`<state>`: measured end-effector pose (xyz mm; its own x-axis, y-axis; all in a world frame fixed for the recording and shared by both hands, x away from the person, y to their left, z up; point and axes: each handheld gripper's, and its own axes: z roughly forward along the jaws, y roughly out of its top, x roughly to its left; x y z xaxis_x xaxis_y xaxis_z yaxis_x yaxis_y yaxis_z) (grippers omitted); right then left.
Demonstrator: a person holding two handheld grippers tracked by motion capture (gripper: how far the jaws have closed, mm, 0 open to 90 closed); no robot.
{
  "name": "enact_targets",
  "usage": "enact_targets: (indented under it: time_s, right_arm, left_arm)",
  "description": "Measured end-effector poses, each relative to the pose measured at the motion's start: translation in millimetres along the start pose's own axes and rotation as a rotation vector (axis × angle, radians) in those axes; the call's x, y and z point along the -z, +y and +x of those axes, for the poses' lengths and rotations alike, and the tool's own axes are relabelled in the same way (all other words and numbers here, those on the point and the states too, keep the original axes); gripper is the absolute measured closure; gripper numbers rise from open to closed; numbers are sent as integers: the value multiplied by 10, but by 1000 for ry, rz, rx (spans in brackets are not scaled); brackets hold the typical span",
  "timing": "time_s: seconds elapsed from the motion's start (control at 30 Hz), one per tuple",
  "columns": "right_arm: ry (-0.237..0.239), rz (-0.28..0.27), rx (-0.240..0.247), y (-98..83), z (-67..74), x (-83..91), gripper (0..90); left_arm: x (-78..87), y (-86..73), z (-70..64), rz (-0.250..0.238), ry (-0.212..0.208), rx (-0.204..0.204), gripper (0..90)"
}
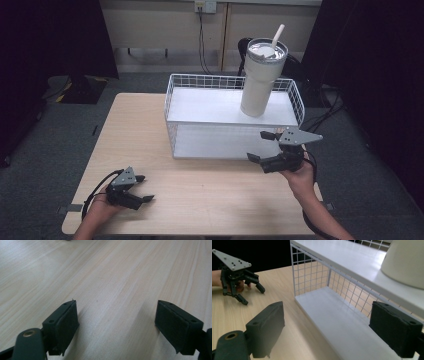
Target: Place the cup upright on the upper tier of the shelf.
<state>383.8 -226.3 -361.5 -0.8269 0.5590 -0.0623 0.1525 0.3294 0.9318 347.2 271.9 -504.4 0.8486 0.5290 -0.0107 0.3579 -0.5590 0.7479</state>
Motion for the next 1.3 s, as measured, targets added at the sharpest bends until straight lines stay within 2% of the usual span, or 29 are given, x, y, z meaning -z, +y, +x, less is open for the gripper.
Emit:
enact_targets:
  time_s: [0.3,0.47,0.77,1.03,1.3]
  right_arm:
    - [20,13,-27,-212,54,-36,120]
    - [33,29,-45,-393,84,-57,119]
    - [35,60,-71,-630,99,-70,118]
    - [31,87,-72,-836,109,-83,117]
    - [20,143,-71,-1065,120,-95,116]
  left_arm:
    - [0,0,0,0,-1,0,182]
    - [0,0,0,0,-1,0,183]
    - [0,0,1,0,-1,-1,183]
    - [0,0,1,0,-1,-1,183]
    - [-1,0,1,0,-1,0,183]
